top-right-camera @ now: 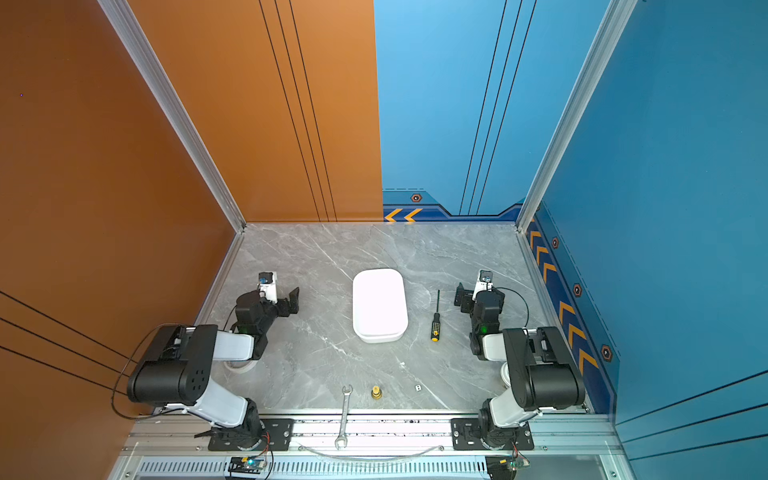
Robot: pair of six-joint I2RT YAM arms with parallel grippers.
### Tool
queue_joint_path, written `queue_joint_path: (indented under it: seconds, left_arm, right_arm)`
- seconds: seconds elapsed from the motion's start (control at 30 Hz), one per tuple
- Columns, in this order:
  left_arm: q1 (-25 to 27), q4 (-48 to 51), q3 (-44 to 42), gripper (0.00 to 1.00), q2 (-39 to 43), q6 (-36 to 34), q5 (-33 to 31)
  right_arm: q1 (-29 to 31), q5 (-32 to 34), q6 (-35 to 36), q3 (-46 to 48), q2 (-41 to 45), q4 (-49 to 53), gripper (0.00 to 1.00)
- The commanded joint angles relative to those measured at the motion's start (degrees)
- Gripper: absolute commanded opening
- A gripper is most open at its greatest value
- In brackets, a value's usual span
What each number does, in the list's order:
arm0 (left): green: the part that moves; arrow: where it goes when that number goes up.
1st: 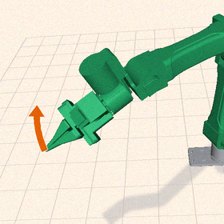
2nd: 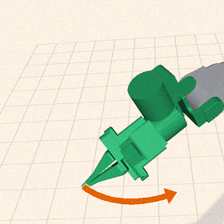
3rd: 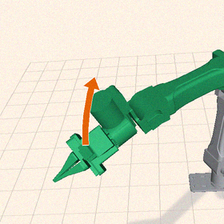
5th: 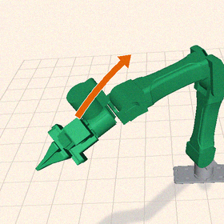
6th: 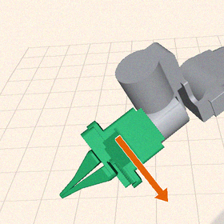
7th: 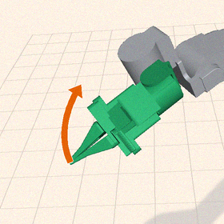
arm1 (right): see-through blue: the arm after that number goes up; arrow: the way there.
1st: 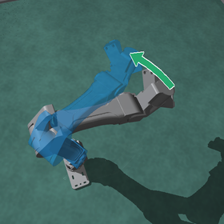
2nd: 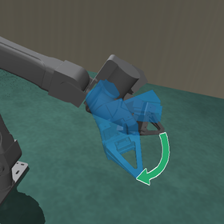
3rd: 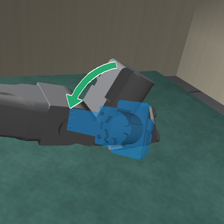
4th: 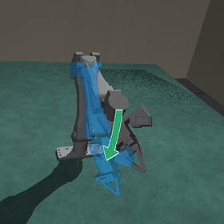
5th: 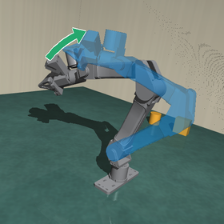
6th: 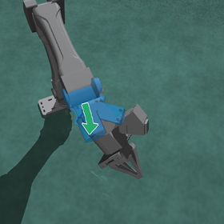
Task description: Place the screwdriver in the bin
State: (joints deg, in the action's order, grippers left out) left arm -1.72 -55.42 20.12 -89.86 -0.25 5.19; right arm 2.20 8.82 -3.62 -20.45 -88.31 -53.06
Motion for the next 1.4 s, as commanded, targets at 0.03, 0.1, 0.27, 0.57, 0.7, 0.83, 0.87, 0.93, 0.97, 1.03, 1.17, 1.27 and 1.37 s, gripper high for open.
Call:
queue_joint_path:
  seconds: [0.03, 0.1, 0.27, 0.57, 0.7, 0.83, 0.87, 0.93, 0.97, 1.03, 1.17, 1.27, 1.37]
  left_arm:
    - [0.4, 1.0, 1.0, 0.98, 0.1, -1.1, -0.2]
    - [0.4, 1.0, 1.1, 0.98, 0.1, -1.1, -0.1]
    - [0.3, 1.0, 1.0, 0.98, 0.1, -1.0, 0.0]
    - [0.4, 0.9, 0.7, 0.98, 0.9, -1.1, -0.2]
    - [0.4, 1.1, -1.1, 0.98, 4.9, -0.7, -1.0]
    - [0.8, 3.6, -2.7, 0.98, 11.4, -1.2, -1.4]
    - [1.0, 4.7, -2.7, 0.98, 12.8, -1.5, -1.4]
    - [1.5, 8.8, -2.2, 0.98, 16.6, -1.8, -1.2]
    - [1.7, 11.2, -1.7, 0.98, 18.4, -1.2, -1.1]
    - [1.7, 15.3, -0.5, 0.98, 21.6, 1.4, 0.3]
    - [2.0, 21.6, 1.5, 0.98, 25.4, 8.1, 3.9]
    - [3.1, 27.8, 3.3, 0.98, 27.0, 14.8, 4.3]
    - [5.1, 32.0, 4.5, 0.98, 27.0, 18.7, 6.1]
  right_arm:
    - [0.0, 0.7, 0.0, -0.8, -0.3, 0.7, 1.0]
    - [0.0, 0.7, 0.0, -0.8, -0.3, 0.7, 1.0]
    - [0.0, 0.5, 0.0, -0.9, -0.3, 0.9, 0.99]
    - [0.4, 2.2, 0.0, -1.0, -0.1, 1.1, 1.0]
    - [1.2, 4.5, 0.2, -2.3, 3.6, 6.4, 0.99]
    - [3.6, 8.0, 0.9, -4.9, 10.8, 17.4, 0.99]
    - [4.3, 8.9, 0.3, -5.7, 12.5, 20.4, 0.99]
    - [5.3, 9.3, -1.6, -7.6, 16.4, 27.8, 0.99]
    - [5.8, 9.2, -2.3, -8.4, 18.1, 30.9, 0.99]
    - [6.8, 10.4, -4.0, -9.8, 21.4, 37.5, 0.99]
    - [7.4, 9.5, -8.8, -11.8, 27.4, 49.3, 0.99]
    - [7.5, 6.3, -12.7, -12.6, 30.8, 56.7, 0.99]
    - [7.7, 1.3, -17.6, -13.7, 31.5, 63.0, 0.99]
